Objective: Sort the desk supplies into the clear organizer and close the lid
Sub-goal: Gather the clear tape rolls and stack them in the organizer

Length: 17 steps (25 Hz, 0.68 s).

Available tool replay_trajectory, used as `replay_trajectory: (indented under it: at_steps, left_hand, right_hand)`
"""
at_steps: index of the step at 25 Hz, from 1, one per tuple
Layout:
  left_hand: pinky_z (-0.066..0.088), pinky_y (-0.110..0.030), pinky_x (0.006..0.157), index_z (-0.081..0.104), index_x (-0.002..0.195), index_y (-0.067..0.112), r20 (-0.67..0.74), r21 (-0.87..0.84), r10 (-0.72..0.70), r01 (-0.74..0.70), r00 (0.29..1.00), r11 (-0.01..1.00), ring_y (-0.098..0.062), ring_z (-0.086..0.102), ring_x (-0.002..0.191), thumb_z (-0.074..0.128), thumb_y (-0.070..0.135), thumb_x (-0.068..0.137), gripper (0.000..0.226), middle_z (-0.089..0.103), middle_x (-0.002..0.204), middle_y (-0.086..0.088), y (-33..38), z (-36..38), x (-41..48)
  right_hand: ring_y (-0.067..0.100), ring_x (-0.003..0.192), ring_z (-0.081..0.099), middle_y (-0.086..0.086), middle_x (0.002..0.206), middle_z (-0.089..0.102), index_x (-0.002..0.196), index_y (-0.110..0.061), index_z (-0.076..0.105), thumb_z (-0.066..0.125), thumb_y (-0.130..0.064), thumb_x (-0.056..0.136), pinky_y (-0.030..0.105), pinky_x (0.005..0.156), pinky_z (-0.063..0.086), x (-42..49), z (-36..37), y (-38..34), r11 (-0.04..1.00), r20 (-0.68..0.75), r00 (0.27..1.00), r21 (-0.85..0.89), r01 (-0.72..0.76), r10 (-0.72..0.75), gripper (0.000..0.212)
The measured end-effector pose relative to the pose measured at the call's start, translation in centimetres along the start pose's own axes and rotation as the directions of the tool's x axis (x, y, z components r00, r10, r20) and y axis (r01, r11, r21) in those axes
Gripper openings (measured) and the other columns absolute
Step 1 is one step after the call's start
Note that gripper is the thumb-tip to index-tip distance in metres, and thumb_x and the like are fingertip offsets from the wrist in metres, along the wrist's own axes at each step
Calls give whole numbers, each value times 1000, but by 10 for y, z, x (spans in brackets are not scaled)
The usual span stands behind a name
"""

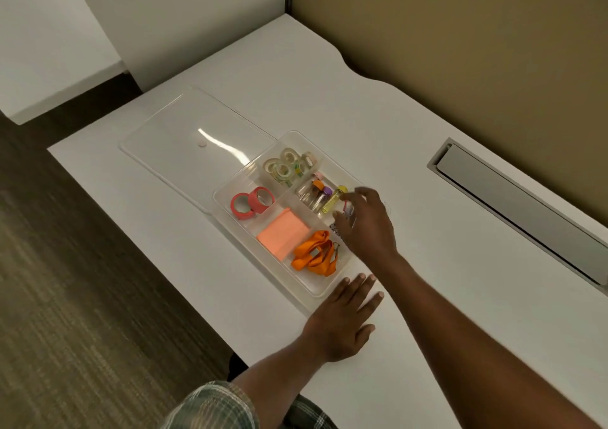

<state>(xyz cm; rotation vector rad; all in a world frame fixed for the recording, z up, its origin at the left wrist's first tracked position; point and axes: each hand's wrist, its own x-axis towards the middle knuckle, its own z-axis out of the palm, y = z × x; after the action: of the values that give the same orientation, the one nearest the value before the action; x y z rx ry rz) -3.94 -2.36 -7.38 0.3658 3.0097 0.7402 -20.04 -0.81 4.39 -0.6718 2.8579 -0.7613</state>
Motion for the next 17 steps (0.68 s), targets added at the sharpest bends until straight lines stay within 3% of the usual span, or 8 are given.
replay_trajectory:
  at_steps: [2,4,7,9,12,17]
  left_hand:
    - [22,-47,121,28,153,21,15,-14,5,-4,1000,1000,-24,14,152,30,46,104,55,24,163,-7,0,-3,0]
    - [20,-45,121,32,151,21,24,-22,12,-12,1000,1000,-21,16,152,30,45,104,54,33,159,-4,0,-6,0]
    - [18,-44,122,31,151,23,34,47,13,-15,999,999,-19,18,151,31,43,104,51,40,155,0,5,-8,2]
    - [19,-43,122,31,151,23,29,49,-19,18,999,999,-18,19,151,31,41,104,50,39,155,0,10,-7,-1]
    - [18,-41,122,27,153,22,35,14,-72,72,997,997,-16,17,151,31,42,103,54,33,159,1,20,-7,-14]
    - [-1,-38,125,5,158,23,164,62,-115,106,980,992,-14,-14,152,22,46,103,62,-4,166,2,22,-18,-52]
  right_hand:
    - [23,115,56,5,132,51,123,-23,62,66,-35,88,36,80,53,-39,1,17,996,-32,998,-61,-57,55,37]
    - [21,110,59,3,126,55,128,-29,57,61,-42,91,33,80,54,-67,10,24,980,27,986,-112,-163,167,39]
    - [18,106,65,-1,124,65,141,-35,44,54,-49,95,36,88,55,-81,20,21,948,194,928,-43,-316,318,50]
    - [19,106,67,-2,125,67,142,-34,42,56,-47,95,37,89,56,-77,21,18,932,220,910,12,-363,352,51]
    - [20,102,68,-1,122,69,138,-32,44,59,-44,93,35,83,57,-76,17,18,932,222,913,44,-359,341,48]
    - [23,103,69,0,126,66,136,-29,41,62,-39,92,38,87,58,-90,11,29,906,217,899,107,-409,380,49]
